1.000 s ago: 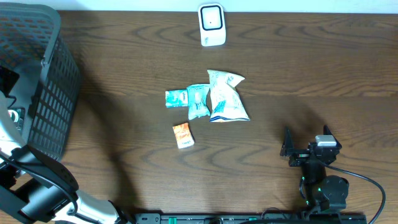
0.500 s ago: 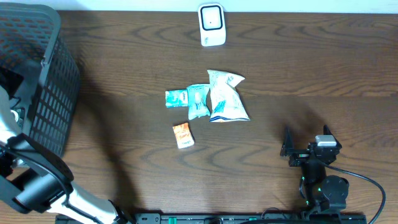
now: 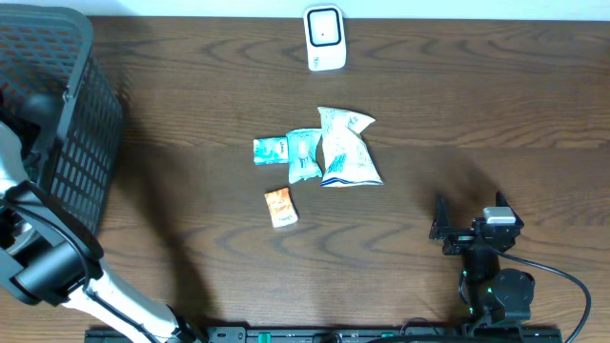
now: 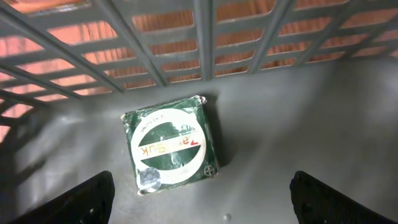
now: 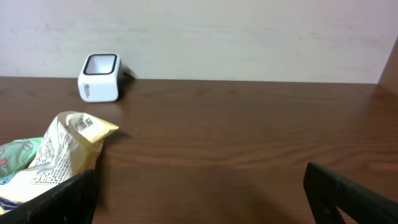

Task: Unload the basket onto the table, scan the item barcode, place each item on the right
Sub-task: 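Lower the left gripper onto the green Zam-Buk tin and grasp it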

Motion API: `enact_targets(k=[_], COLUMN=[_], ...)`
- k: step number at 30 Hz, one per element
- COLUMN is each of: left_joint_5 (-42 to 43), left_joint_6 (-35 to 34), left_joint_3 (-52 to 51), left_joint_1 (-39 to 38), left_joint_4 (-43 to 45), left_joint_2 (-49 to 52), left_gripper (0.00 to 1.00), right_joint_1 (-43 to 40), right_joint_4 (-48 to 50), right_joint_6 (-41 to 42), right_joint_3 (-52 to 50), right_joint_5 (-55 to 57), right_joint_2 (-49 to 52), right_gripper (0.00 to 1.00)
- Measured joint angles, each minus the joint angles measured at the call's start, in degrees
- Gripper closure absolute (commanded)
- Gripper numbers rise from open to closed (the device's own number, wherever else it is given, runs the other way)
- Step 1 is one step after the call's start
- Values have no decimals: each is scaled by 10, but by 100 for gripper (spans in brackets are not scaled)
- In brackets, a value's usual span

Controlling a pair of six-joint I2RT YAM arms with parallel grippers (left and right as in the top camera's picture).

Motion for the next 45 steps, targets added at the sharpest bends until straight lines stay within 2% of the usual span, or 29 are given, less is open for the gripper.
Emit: enact_targets(k=[8,27,45], left_joint_5=[-1,15,16], left_joint_6=[-30,-41,-41], left_joint_3=[0,0,0], left_joint_1=[12,22,23], left_joint_4=[0,1,24], left_joint_2=[7,9,58], left_gripper=[11,11,11], right_joint_1=[0,0,0], right_joint_4=[0,0,0], right_joint_6=[0,0,0], right_joint_3=[0,0,0], right_joint_5=[0,0,0], right_joint_2=[0,0,0], right_gripper=[1,1,1])
